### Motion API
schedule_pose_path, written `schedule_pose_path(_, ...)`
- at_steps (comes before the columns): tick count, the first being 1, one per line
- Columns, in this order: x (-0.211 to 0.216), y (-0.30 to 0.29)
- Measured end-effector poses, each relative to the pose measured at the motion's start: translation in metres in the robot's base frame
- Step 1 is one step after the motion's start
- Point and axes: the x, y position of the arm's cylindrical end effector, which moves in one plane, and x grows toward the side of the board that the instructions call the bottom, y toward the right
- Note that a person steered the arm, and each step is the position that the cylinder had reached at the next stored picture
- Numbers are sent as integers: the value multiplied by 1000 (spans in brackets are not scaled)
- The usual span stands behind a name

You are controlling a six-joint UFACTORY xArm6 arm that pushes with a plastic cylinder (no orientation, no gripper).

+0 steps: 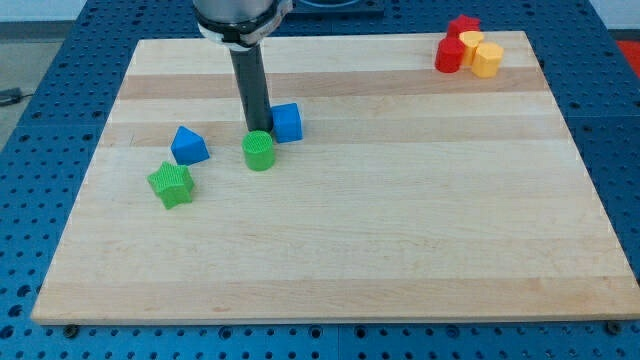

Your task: Move blue cube towards the right center of the board

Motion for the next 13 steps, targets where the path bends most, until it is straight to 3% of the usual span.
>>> schedule_pose_path(3, -21, 82)
schedule_pose_path(9, 5, 218)
schedule_pose_path(13, 62, 233)
